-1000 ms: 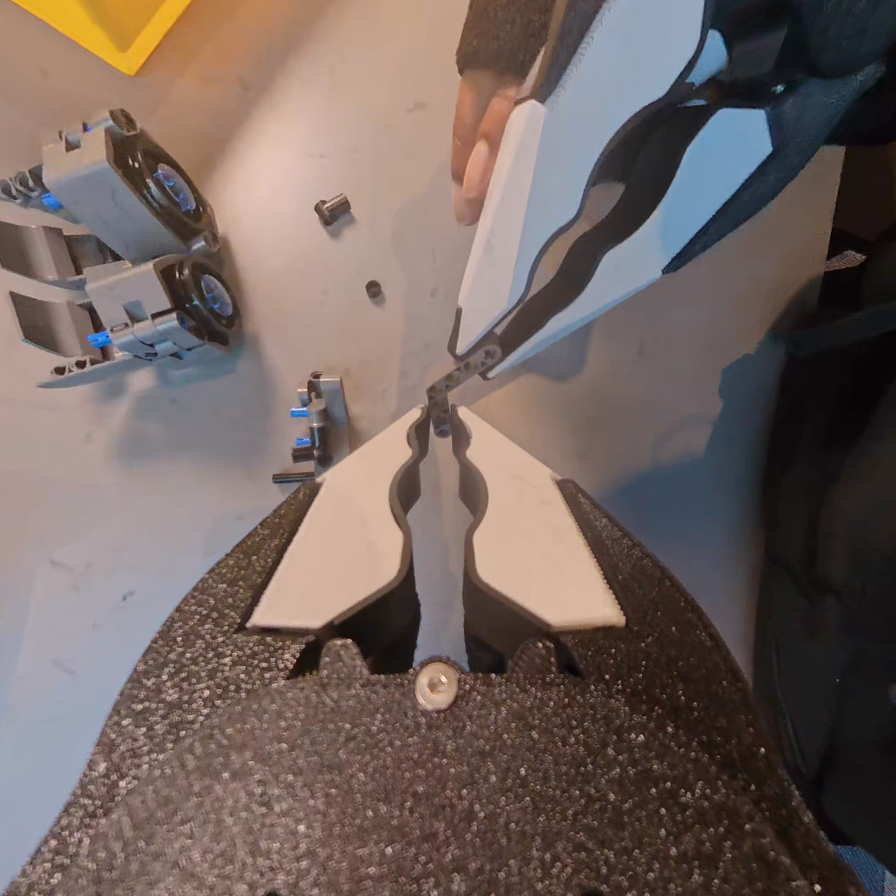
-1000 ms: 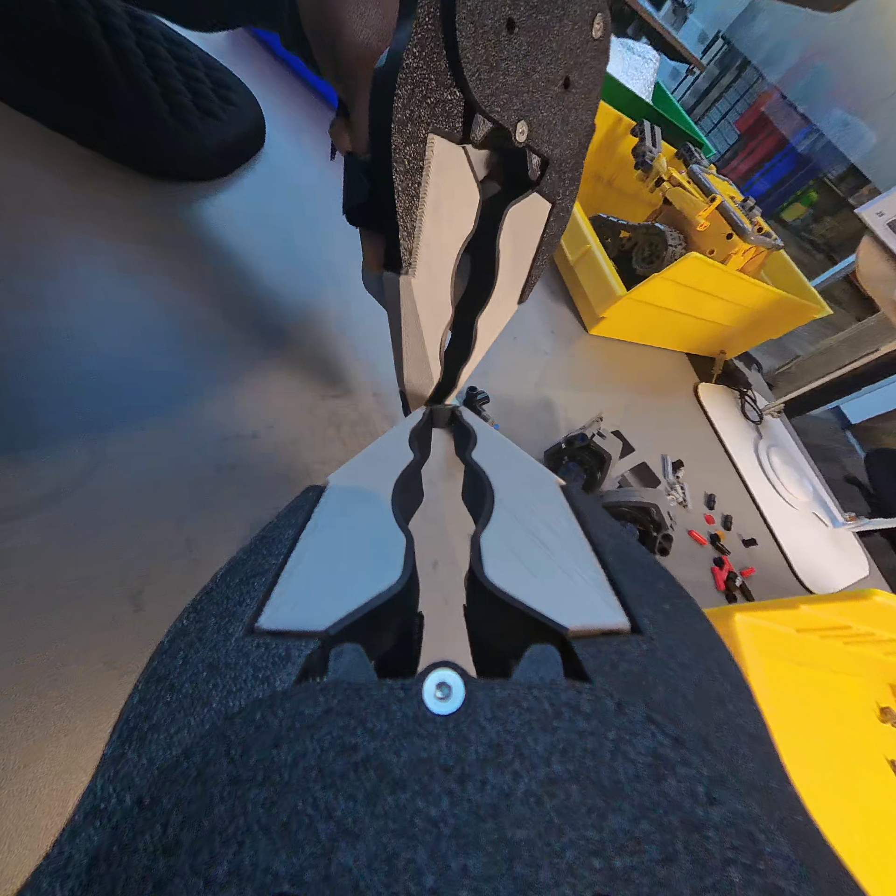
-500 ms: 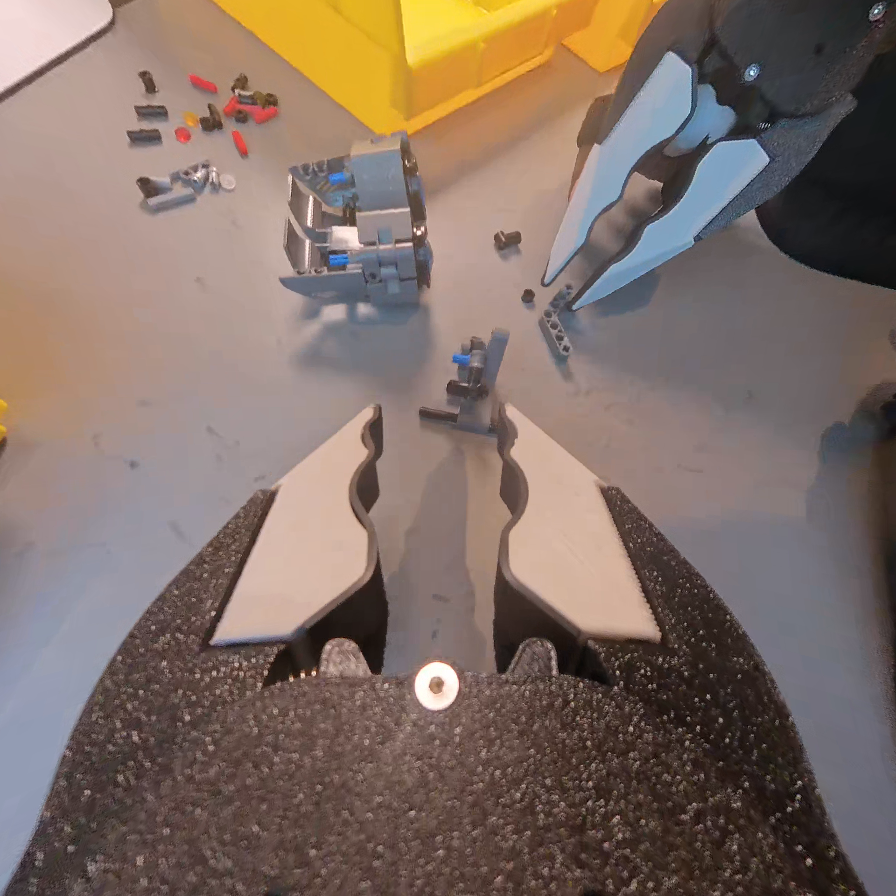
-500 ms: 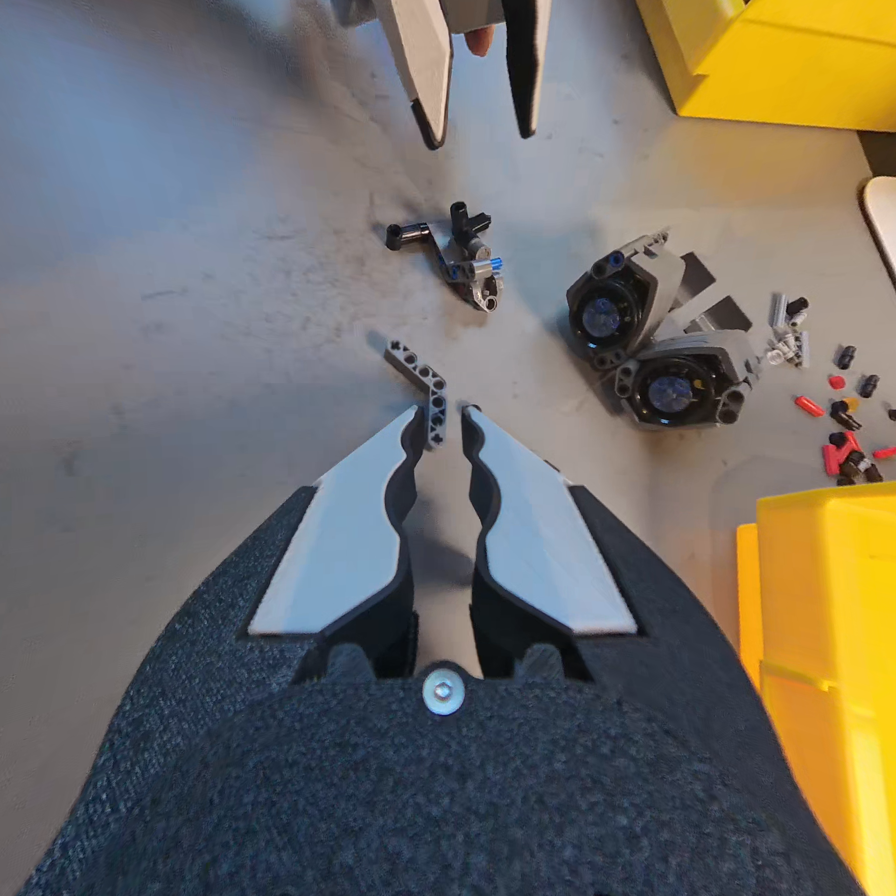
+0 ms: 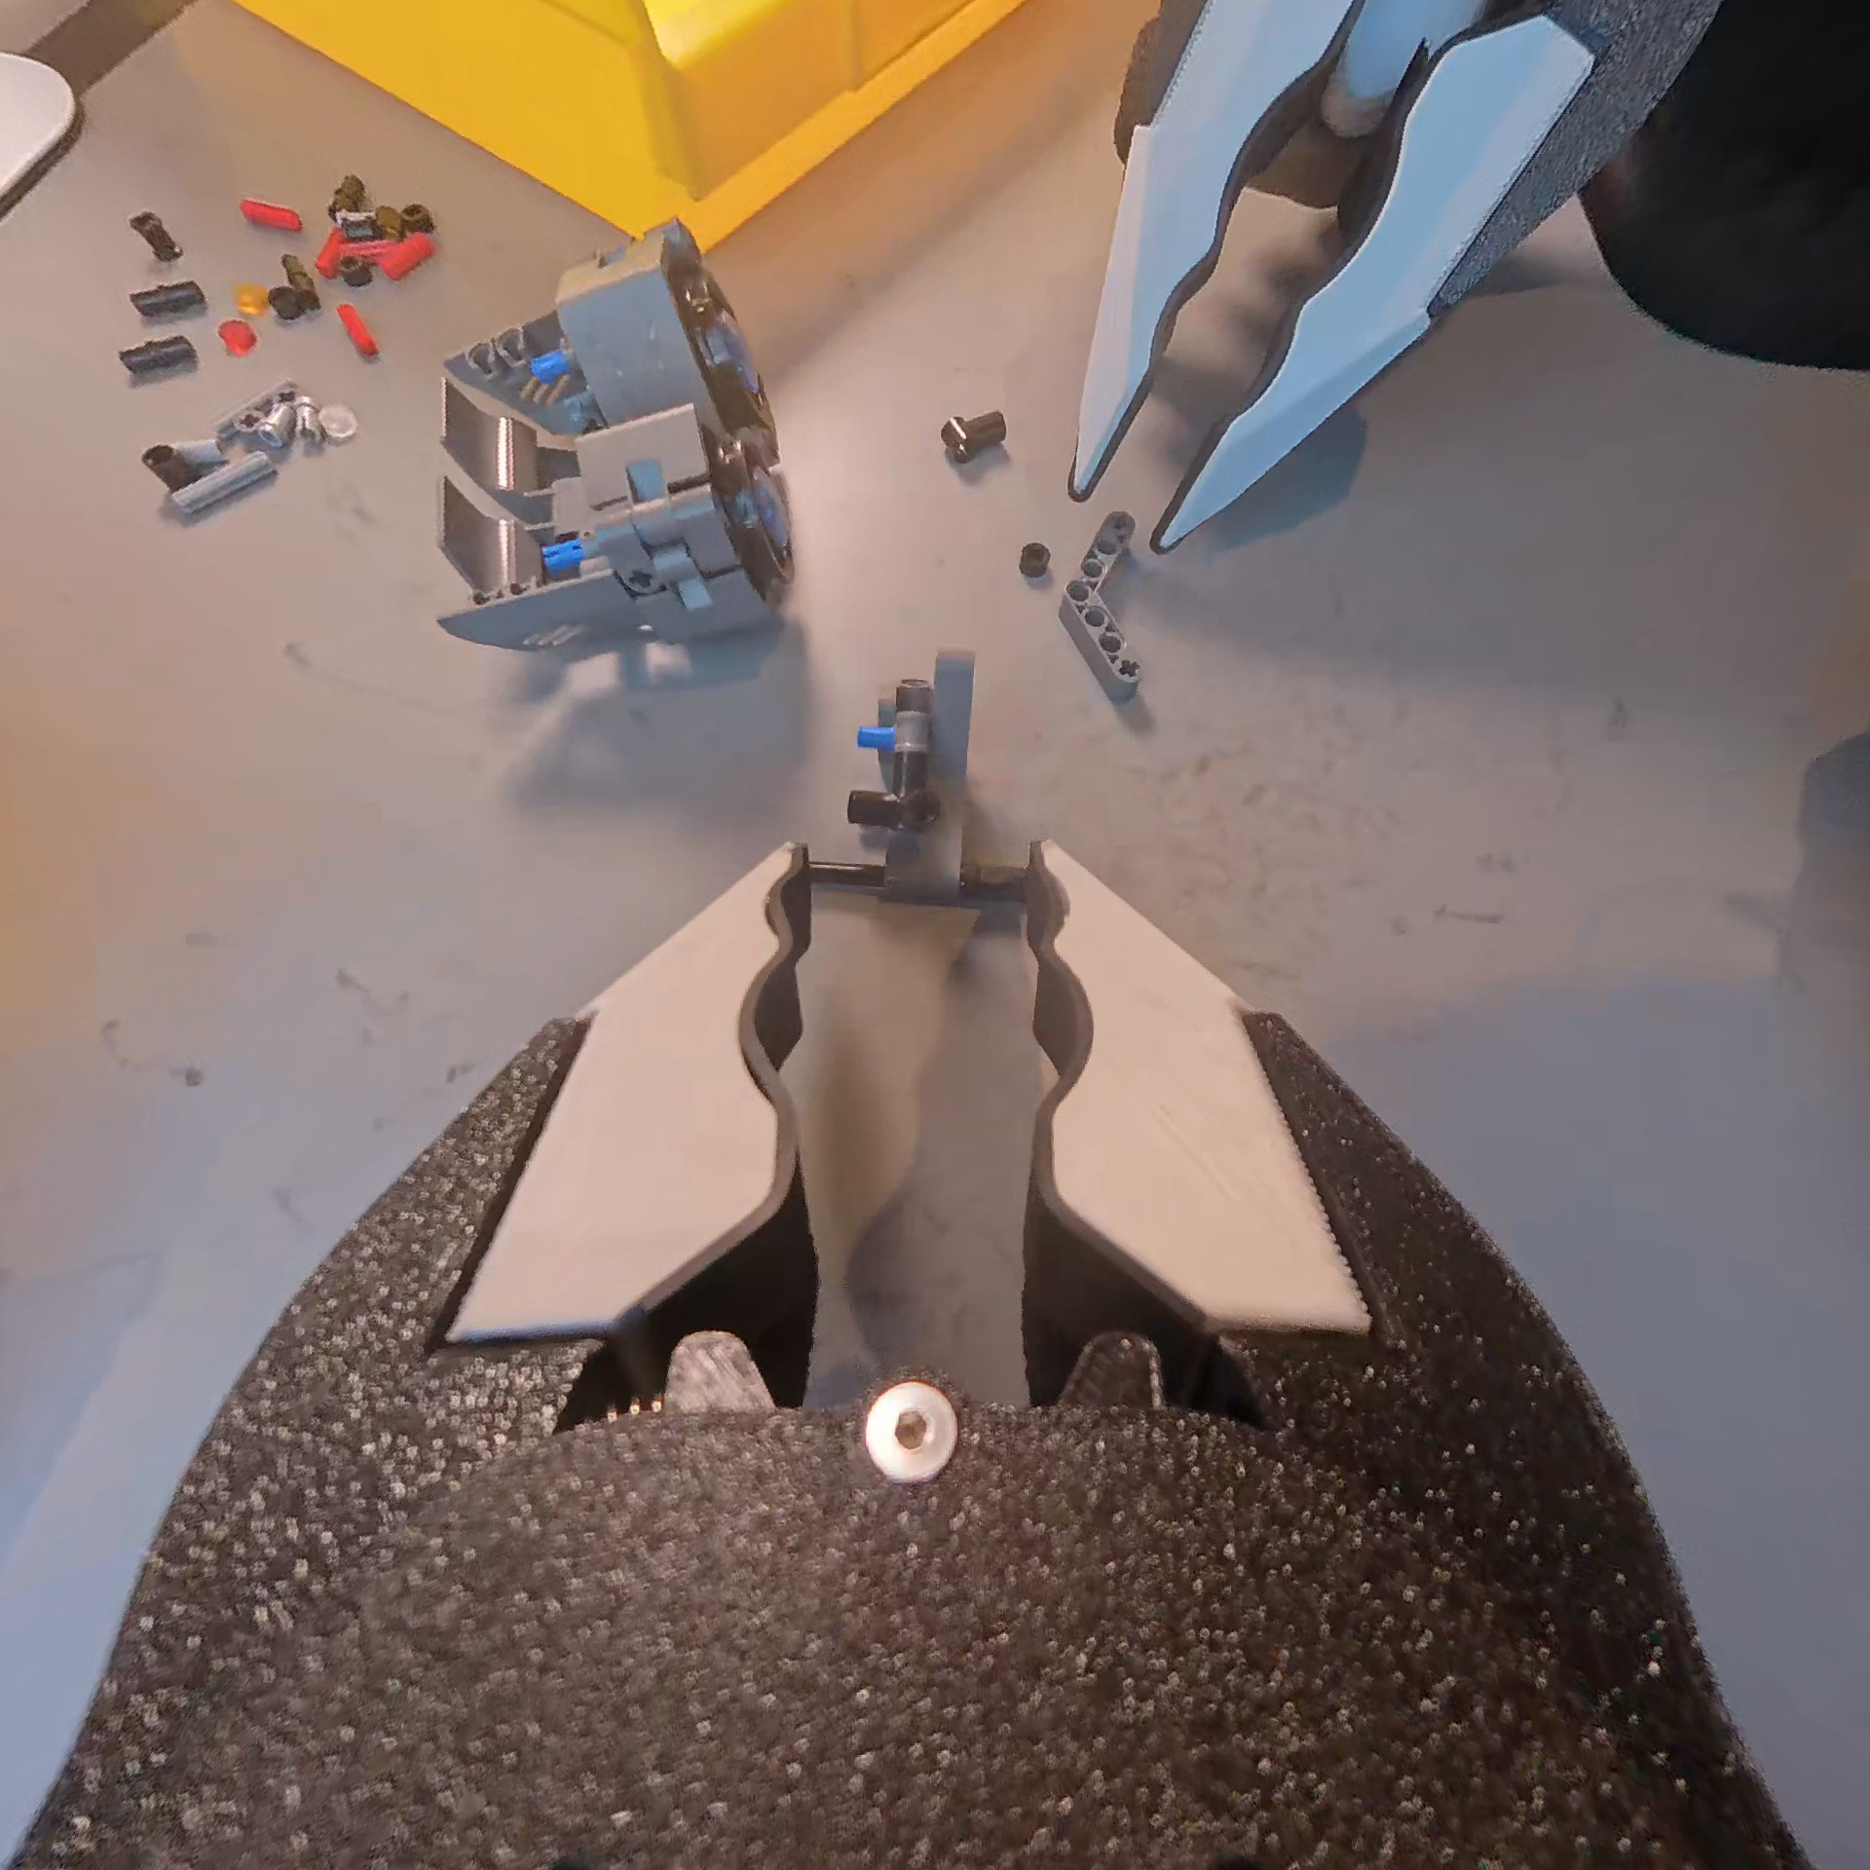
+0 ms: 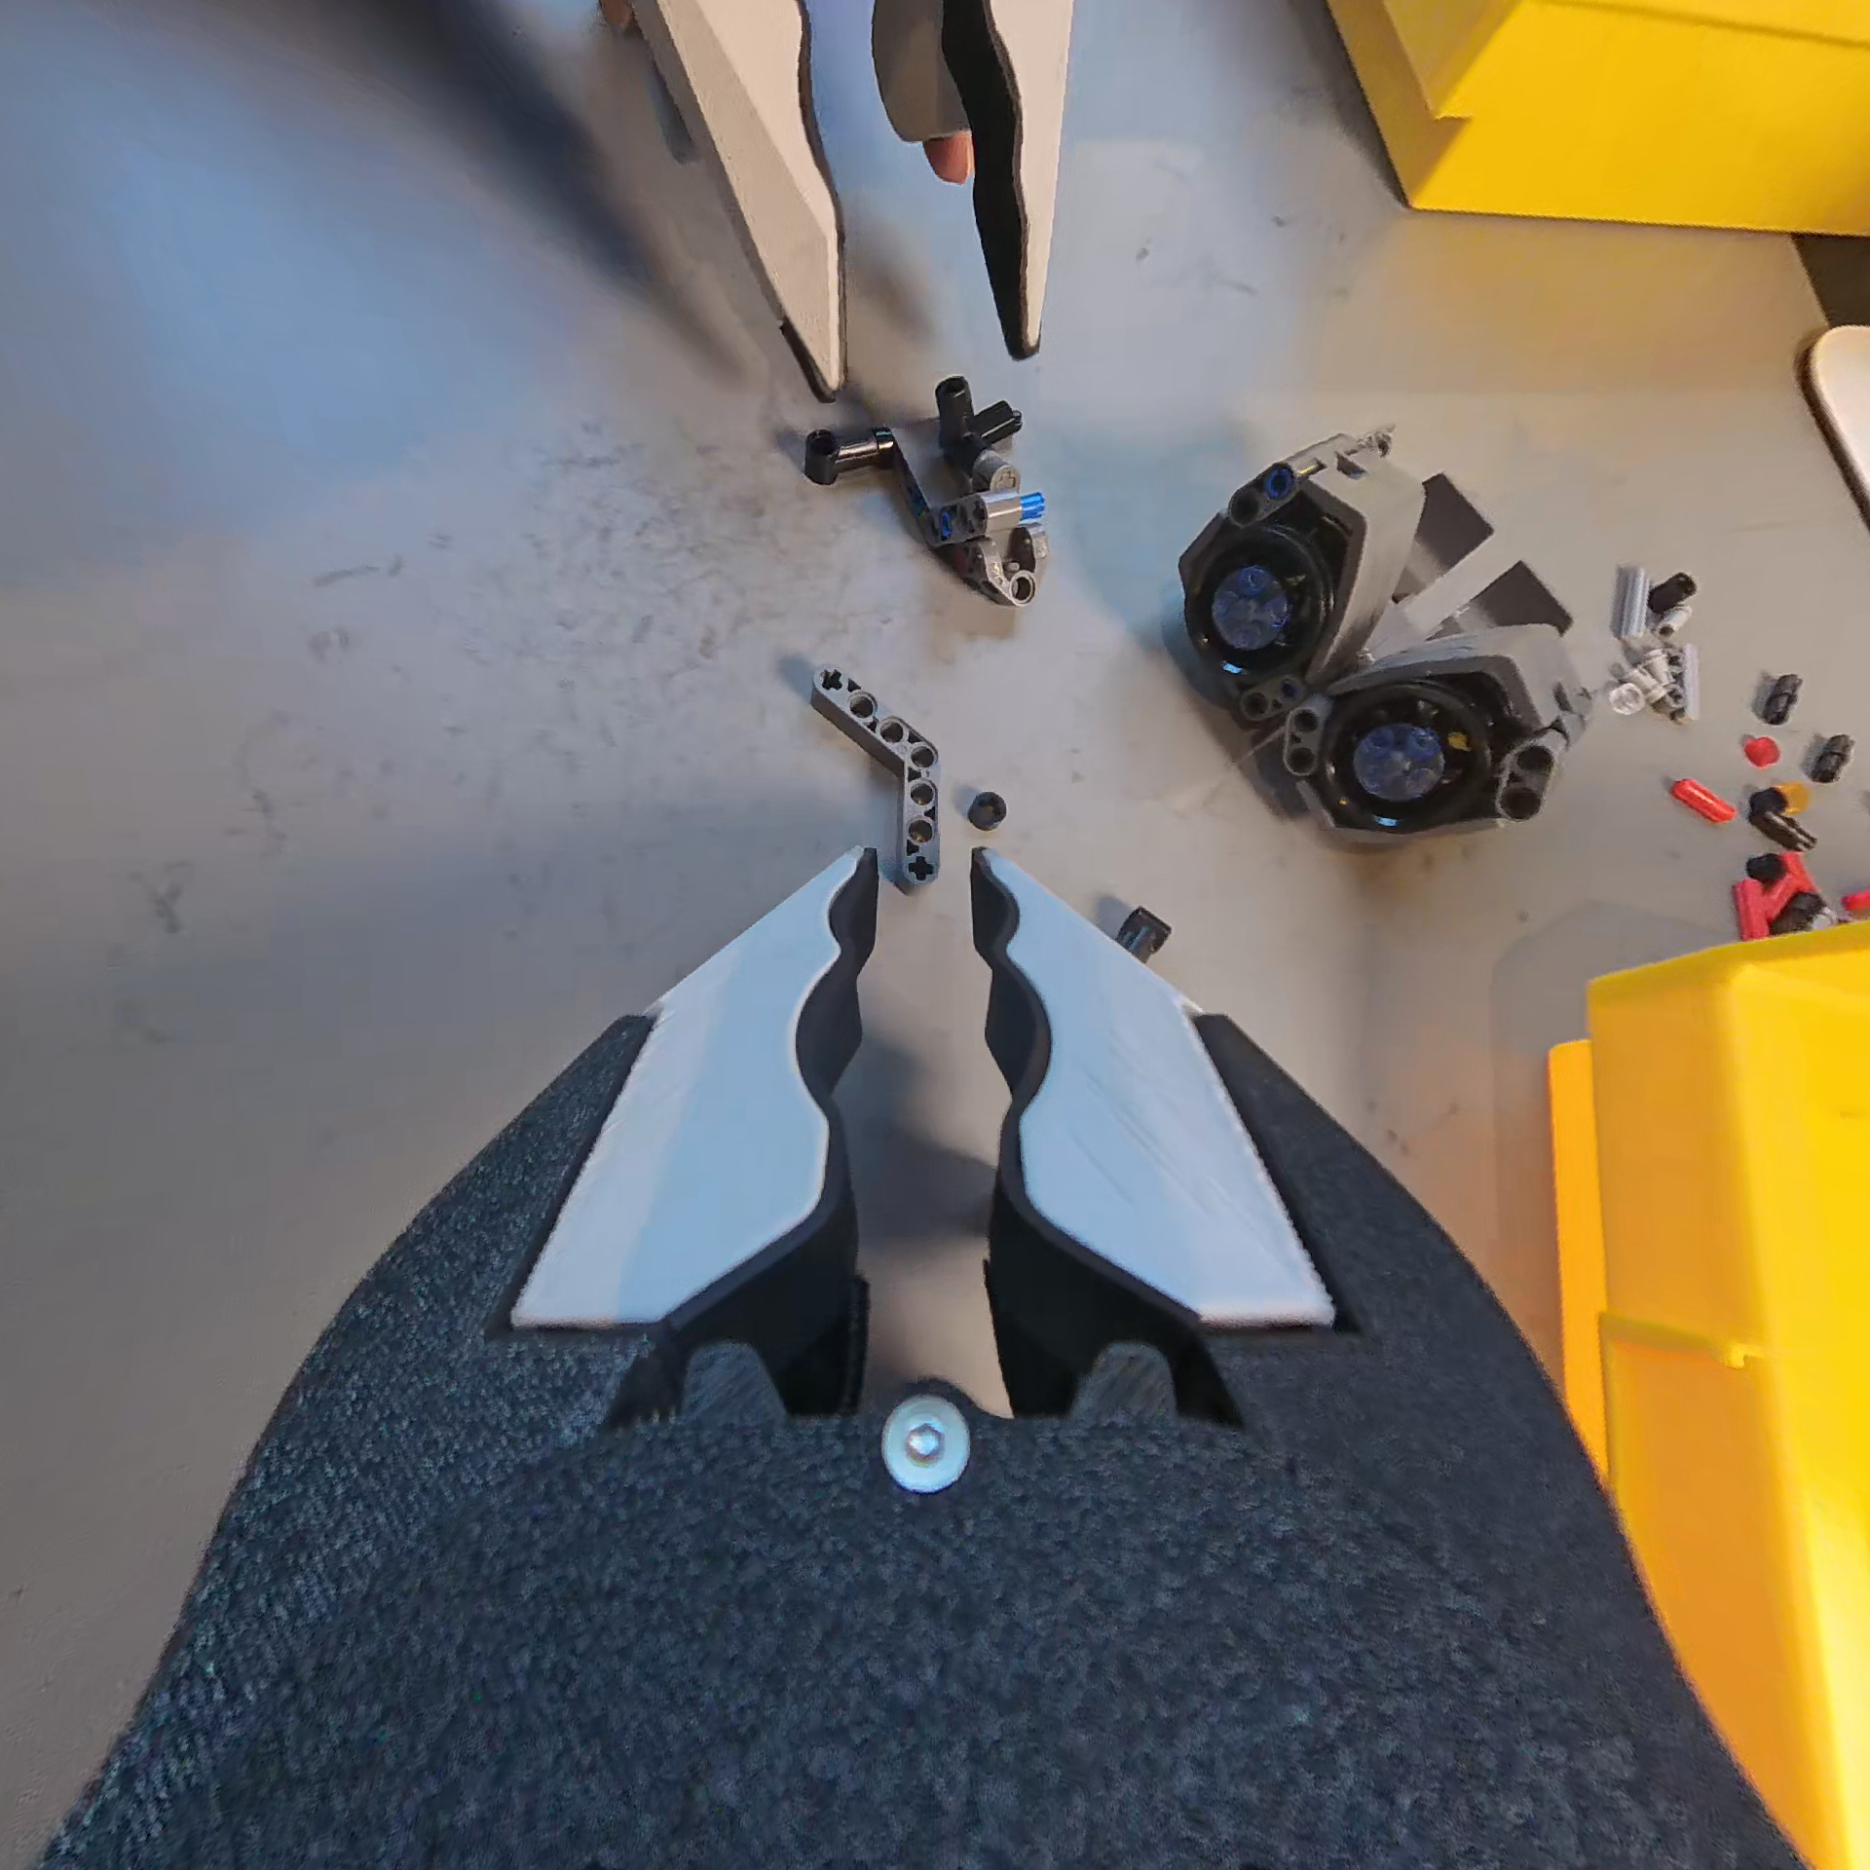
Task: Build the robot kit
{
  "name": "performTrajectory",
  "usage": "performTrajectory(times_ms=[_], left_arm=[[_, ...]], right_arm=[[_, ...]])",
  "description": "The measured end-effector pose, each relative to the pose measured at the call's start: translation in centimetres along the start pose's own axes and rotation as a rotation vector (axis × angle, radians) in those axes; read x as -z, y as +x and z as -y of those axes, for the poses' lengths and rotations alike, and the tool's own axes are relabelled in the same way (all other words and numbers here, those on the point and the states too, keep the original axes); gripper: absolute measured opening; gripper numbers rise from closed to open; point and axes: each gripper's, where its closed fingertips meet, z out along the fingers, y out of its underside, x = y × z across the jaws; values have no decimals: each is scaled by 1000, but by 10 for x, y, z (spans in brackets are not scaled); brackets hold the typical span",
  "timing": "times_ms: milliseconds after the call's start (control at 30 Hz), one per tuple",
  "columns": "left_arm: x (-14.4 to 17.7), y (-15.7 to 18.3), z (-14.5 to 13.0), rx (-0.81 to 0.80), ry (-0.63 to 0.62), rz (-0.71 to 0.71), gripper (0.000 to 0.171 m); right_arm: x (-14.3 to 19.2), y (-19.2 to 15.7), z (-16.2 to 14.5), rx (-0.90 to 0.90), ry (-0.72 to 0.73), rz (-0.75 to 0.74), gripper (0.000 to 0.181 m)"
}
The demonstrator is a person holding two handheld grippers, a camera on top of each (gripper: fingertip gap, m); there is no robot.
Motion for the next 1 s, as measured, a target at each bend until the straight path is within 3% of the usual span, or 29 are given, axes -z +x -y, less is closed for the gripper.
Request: performTrajectory(times_ms=[333,700,1000], left_arm=[[-9,5,-4,-23,-28,0,46],[-4,-7,-9,-21,-39,37,35],[2,-10,-9,-23,-16,40,37]], right_arm=[[-7,-5,1,60,-58,81,14],[-16,-23,13,198,-60,223,7],[-16,-11,14,179,-27,158,12]])
